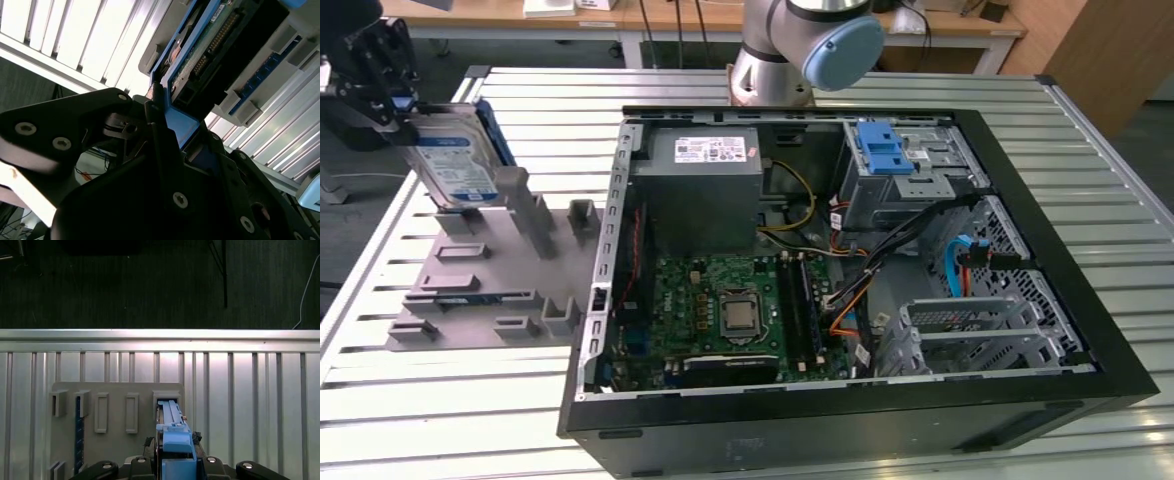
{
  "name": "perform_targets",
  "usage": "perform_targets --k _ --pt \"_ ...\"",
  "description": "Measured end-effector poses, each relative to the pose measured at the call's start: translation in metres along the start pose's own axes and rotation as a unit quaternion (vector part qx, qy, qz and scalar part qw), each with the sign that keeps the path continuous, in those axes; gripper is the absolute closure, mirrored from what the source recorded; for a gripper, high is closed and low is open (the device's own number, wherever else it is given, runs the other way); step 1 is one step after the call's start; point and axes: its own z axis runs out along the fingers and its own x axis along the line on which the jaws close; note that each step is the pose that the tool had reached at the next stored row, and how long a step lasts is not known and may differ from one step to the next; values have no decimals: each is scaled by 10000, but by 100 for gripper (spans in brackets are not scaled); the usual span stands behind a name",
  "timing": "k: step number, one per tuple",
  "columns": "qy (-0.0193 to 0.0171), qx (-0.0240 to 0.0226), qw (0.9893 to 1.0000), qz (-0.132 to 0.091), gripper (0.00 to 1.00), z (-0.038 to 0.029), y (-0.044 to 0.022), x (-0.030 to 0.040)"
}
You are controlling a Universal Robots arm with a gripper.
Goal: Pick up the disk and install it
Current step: 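Pick up the disk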
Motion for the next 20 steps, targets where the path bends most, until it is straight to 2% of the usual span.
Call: perform_targets --k 20 --pt "-1 1 10000 0 64 -109 3 -1"
